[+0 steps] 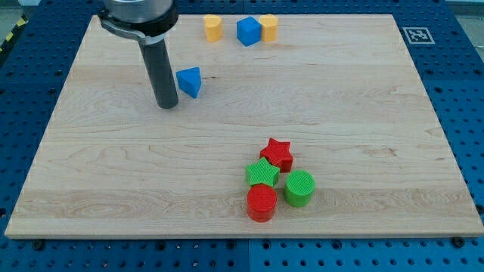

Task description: Place the triangle to the bottom right of the heart

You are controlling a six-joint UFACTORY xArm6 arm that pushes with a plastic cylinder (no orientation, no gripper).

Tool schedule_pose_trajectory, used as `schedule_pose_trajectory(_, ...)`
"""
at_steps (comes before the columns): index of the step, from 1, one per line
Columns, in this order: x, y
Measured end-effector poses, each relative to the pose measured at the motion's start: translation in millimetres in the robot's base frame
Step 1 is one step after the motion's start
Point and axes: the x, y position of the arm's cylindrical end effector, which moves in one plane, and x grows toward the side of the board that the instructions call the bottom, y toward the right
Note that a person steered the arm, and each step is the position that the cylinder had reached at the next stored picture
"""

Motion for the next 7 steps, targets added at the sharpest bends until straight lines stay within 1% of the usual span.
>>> schedule_pose_trajectory(1, -11.2, 10.6)
schedule_pose_trajectory(2, -11.3, 43.7)
schedule_pose_trajectory(3, -18.0, 64.5)
schedule_pose_trajectory(5, -41.8, 61.5)
schedule_pose_trajectory(6, -34.9, 58.3)
schedule_pose_trajectory(7, -16.8, 53.8)
